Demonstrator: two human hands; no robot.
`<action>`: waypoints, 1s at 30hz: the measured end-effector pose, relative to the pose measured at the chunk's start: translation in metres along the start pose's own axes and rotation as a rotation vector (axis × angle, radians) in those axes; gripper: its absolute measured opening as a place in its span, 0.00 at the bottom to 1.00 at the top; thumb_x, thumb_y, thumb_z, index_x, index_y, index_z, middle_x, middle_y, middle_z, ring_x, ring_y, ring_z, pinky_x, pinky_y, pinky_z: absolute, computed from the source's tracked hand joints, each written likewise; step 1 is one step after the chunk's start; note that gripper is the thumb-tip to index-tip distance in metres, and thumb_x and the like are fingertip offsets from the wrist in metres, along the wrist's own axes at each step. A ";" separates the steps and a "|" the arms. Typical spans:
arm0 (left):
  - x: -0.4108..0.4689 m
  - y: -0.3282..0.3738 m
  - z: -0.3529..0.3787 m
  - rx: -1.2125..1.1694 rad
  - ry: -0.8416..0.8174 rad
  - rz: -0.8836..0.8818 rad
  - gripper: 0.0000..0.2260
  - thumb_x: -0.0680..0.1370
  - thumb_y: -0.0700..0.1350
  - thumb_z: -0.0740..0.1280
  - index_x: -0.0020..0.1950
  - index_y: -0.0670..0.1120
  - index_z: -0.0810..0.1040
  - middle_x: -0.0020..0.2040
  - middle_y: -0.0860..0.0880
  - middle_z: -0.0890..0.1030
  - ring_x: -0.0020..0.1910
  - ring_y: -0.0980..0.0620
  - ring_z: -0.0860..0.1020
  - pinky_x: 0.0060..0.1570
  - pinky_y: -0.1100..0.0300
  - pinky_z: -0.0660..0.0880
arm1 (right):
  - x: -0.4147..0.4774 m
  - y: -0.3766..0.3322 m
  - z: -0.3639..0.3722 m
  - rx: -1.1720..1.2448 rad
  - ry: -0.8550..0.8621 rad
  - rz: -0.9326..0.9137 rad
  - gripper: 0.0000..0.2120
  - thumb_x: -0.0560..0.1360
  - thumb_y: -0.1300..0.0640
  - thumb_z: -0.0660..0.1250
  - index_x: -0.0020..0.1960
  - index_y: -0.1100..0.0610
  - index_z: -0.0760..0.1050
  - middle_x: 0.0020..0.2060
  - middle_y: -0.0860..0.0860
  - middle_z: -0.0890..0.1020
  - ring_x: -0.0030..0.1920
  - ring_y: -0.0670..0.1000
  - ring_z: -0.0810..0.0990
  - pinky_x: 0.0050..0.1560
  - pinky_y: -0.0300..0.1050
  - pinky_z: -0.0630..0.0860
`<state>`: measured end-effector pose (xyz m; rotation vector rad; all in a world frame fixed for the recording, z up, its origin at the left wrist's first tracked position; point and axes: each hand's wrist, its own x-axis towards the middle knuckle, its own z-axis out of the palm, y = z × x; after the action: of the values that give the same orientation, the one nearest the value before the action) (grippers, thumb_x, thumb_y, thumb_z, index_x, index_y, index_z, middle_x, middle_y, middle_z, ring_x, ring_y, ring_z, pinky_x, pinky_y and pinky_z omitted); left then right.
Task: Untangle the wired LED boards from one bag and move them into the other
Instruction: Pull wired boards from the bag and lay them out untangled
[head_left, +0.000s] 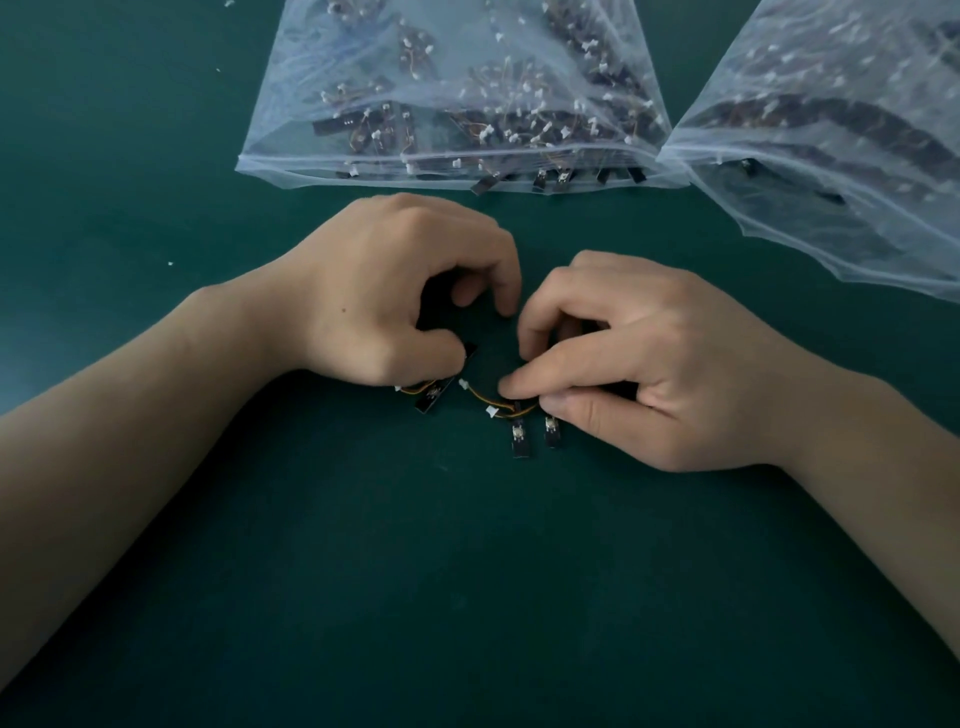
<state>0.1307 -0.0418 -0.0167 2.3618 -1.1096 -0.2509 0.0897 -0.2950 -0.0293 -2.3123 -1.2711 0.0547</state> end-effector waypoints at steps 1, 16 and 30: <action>0.000 0.000 0.000 -0.001 -0.001 -0.002 0.17 0.63 0.52 0.64 0.50 0.54 0.80 0.41 0.56 0.75 0.42 0.50 0.75 0.41 0.45 0.73 | 0.000 0.000 0.000 -0.003 0.001 -0.003 0.09 0.82 0.56 0.69 0.58 0.52 0.87 0.52 0.50 0.81 0.48 0.49 0.74 0.51 0.47 0.72; -0.001 0.001 -0.001 -0.238 -0.046 -0.038 0.11 0.65 0.40 0.73 0.45 0.50 0.88 0.44 0.49 0.81 0.44 0.47 0.79 0.42 0.49 0.74 | 0.001 0.002 0.003 0.005 0.029 0.014 0.10 0.81 0.56 0.69 0.59 0.51 0.87 0.52 0.48 0.81 0.47 0.47 0.73 0.51 0.46 0.72; -0.001 0.005 -0.003 -0.204 -0.060 -0.018 0.11 0.67 0.40 0.73 0.45 0.52 0.88 0.42 0.53 0.81 0.46 0.49 0.78 0.47 0.59 0.72 | 0.001 0.002 0.003 0.050 0.037 0.042 0.07 0.80 0.54 0.72 0.55 0.50 0.88 0.51 0.48 0.81 0.48 0.48 0.75 0.50 0.52 0.75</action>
<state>0.1274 -0.0425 -0.0115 2.1962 -1.0384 -0.4237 0.0907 -0.2937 -0.0322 -2.2872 -1.1903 0.0566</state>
